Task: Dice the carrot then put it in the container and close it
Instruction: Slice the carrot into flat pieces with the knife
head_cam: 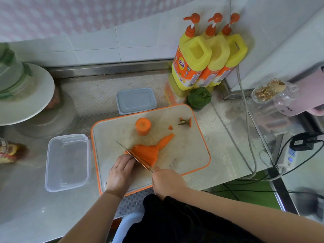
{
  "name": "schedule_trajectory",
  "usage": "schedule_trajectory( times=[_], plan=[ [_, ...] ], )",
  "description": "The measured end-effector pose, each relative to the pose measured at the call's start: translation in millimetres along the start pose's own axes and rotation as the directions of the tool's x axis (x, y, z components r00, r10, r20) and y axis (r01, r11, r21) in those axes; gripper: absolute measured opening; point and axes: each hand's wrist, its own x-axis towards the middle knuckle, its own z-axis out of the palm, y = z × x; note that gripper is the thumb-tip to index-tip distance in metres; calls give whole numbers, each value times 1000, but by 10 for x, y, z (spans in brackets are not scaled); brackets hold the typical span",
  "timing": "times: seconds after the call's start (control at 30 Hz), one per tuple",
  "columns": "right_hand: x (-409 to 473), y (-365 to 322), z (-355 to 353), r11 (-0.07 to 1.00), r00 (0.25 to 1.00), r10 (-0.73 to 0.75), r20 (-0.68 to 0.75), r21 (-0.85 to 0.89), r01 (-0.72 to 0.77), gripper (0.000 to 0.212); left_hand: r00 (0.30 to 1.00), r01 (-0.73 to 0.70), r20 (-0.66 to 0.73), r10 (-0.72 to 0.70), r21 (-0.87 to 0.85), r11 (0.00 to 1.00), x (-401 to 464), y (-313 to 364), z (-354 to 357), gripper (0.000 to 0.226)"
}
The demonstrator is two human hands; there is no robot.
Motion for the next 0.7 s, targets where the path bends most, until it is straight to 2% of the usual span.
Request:
schedule_trajectory(
  times=[0.7],
  plan=[
    [130,-63,17,999,999,49,23,-4,-49,19,1000,3,-11,-4,-10,1000,-5,-19,16,17]
  ],
)
